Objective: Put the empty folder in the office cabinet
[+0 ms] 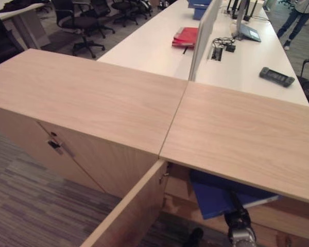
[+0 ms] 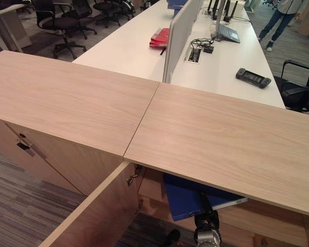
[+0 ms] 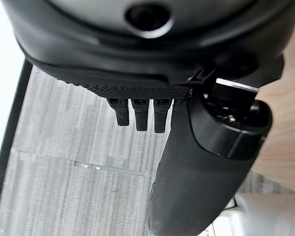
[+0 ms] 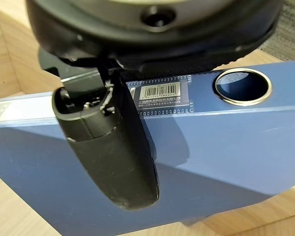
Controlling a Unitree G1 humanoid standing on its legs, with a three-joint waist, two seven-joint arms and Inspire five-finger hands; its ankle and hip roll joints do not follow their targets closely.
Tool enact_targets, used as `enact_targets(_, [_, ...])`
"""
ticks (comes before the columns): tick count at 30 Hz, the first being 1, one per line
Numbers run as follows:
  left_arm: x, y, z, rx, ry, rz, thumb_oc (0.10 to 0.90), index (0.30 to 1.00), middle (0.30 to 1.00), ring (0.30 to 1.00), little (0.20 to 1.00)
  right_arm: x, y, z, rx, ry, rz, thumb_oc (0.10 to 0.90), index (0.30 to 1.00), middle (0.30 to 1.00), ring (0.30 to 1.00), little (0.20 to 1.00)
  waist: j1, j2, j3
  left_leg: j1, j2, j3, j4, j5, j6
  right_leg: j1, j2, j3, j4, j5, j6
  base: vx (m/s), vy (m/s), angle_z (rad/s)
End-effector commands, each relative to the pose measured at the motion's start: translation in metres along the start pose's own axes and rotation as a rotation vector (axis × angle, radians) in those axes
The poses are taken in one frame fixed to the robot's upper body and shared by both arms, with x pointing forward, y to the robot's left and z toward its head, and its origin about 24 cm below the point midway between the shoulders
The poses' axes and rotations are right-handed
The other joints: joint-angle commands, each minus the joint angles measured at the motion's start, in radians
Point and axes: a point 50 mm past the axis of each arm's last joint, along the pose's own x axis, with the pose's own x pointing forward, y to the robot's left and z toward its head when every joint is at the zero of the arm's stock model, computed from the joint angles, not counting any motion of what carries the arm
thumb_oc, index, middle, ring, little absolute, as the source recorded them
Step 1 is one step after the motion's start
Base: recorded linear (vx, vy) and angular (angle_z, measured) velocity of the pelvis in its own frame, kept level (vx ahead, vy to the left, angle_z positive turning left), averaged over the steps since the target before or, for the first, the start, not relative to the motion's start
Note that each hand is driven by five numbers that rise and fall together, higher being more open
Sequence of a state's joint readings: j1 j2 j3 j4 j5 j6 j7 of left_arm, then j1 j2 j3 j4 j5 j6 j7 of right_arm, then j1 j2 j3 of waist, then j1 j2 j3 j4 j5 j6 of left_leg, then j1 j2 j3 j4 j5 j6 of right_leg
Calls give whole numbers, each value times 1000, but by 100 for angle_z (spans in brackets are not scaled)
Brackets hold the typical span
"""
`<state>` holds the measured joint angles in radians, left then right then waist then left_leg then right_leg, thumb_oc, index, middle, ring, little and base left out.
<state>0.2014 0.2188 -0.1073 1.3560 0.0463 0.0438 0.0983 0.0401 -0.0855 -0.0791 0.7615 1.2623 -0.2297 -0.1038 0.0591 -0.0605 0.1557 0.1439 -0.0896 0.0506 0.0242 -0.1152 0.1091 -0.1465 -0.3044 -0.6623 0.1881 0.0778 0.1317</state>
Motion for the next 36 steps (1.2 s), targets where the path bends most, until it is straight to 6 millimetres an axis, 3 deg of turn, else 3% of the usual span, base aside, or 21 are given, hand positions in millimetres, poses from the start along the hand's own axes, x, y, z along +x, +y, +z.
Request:
enact_targets(1, [0, 9, -14, -4, 47, 28, 800, 900, 900, 900, 900, 9, 49, 29, 69, -143, 181, 400, 300, 300, 300, 300, 25, -17, -22, 103, -31, -5, -95, -97, -7, -20, 23, 68, -110, 173, 96, 0, 0, 0])
enact_targets(7, [-1, 8, -23, -17, 78, 24, 800, 900, 900, 900, 900, 8, 54, 25, 63, -140, 199, 400, 300, 300, 300, 300, 39, -22, -25, 117, -29, -3, -102, -100, -9, -11, 41, 73, -120, 165, 88, 18, -6, -6])
enact_targets(19, [0, 3, -13, -27, 42, 14, 800, 900, 900, 900, 900, 7, 57, 25, 58, -144, 201, 400, 300, 300, 300, 300, 33, -23, -29, 134, -26, -12, -111, -108, -10, -14, 50, 80, -125, 165, 90, 10, -7, -4])
enact_targets(30, [-1, -1, -19, -22, 64, 6, 800, 900, 900, 900, 900, 9, 70, 29, 103, -154, 227, 400, 300, 300, 300, 300, 27, -21, -29, 135, -59, 14, -67, -125, 9, -15, 40, 108, -138, 227, 108, -52, 24, -14])
enact_targets(35, [-1, -1, -17, -10, 54, 0, 800, 900, 900, 900, 900, 8, 82, 40, 118, -195, 269, 400, 300, 300, 300, 300, 26, -26, -24, 123, -91, 51, -49, -118, 15, -30, 23, 106, -140, 276, 121, -131, 39, -35])
enact_targets(36, [-1, 0, -18, -12, 57, 0, 800, 900, 900, 900, 900, 9, 82, 41, 113, -199, 268, 400, 300, 300, 300, 300, 24, -30, -14, 119, -95, 63, -52, -109, 14, -37, 12, 102, -136, 314, 130, -188, -41, -34])
